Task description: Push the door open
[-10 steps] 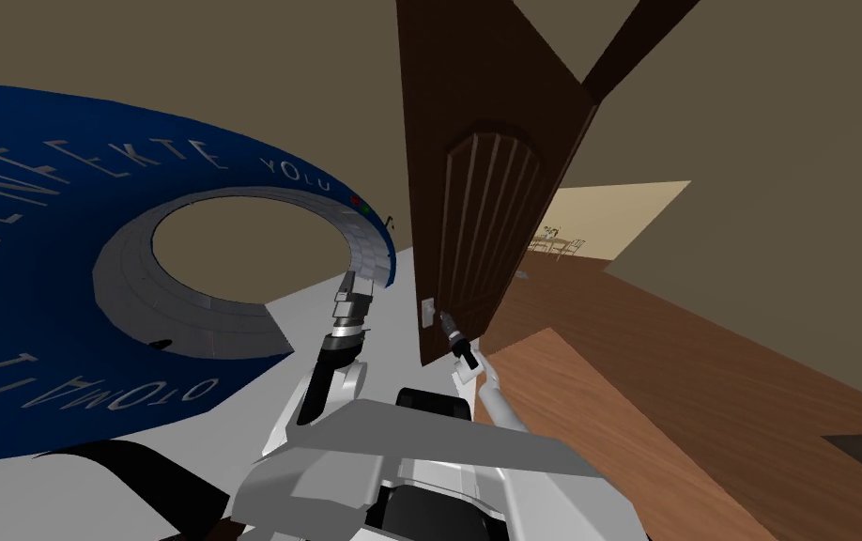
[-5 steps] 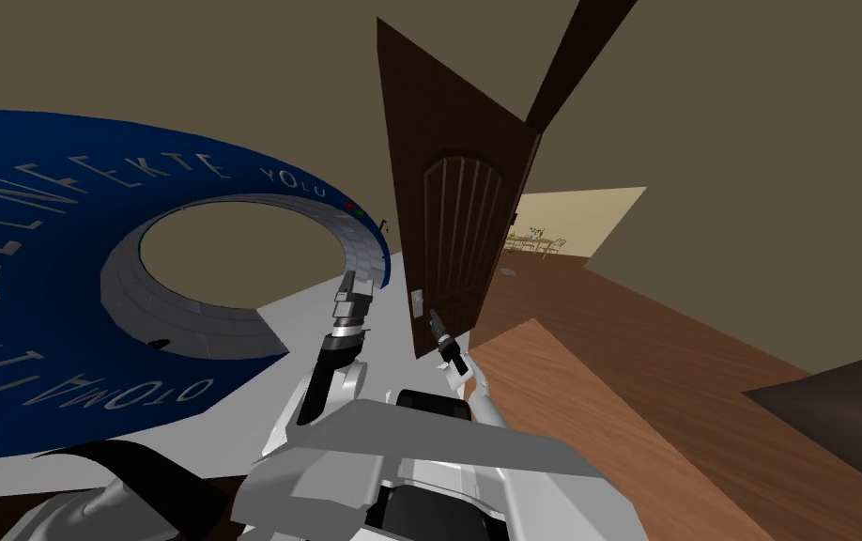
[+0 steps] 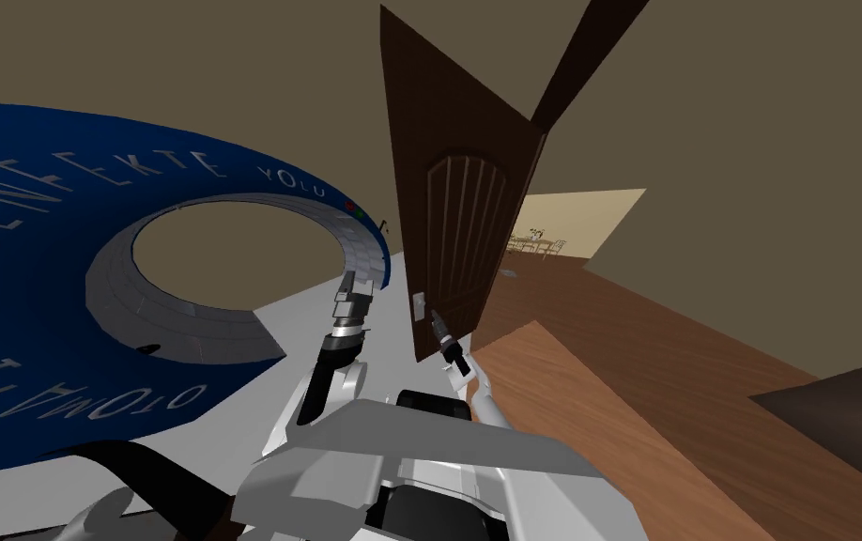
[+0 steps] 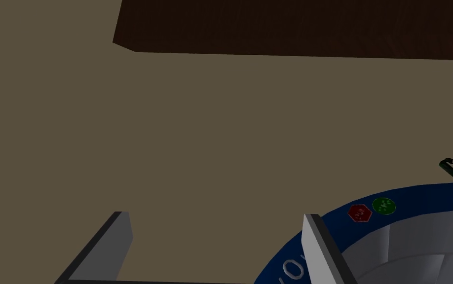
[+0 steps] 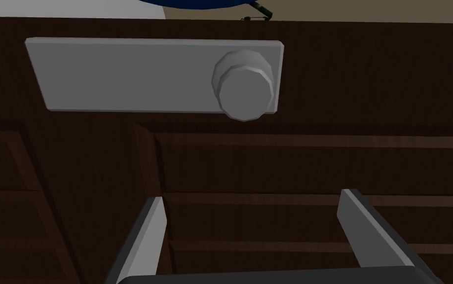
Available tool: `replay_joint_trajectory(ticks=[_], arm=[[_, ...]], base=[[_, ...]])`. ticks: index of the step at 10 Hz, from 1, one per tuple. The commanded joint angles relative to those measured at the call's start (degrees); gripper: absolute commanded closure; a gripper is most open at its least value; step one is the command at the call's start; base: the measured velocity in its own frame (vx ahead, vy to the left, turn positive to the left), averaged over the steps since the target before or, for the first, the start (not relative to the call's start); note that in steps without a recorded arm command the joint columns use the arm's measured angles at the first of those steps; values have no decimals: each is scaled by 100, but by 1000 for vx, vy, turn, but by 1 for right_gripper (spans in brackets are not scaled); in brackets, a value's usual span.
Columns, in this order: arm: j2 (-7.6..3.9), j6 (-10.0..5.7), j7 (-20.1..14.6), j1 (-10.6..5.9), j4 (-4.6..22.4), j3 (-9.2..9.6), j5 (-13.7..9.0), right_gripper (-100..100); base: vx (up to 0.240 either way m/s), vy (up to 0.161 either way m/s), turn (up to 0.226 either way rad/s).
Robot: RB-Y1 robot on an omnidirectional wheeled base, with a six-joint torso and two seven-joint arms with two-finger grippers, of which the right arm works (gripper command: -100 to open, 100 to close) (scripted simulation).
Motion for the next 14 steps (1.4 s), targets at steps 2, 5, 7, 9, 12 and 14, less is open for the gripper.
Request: replay_joint_trajectory(ticks=[2, 5, 7, 9, 12, 14], arm=[[-50, -21, 14, -32, 33, -41, -11, -100], [239, -61, 33, -75, 89, -97, -27, -100], [168, -40, 31, -74, 77, -88, -22, 100], [168, -40, 31, -74, 77, -88, -22, 100], [168, -40, 31, -74, 77, -88, -22, 100], [-10, -33, 61, -88, 93, -200, -49, 100]], base=[[178, 145, 18], [174, 133, 23], [33, 27, -2], [-22, -22, 7], [-10, -7, -3], [61, 106, -58]])
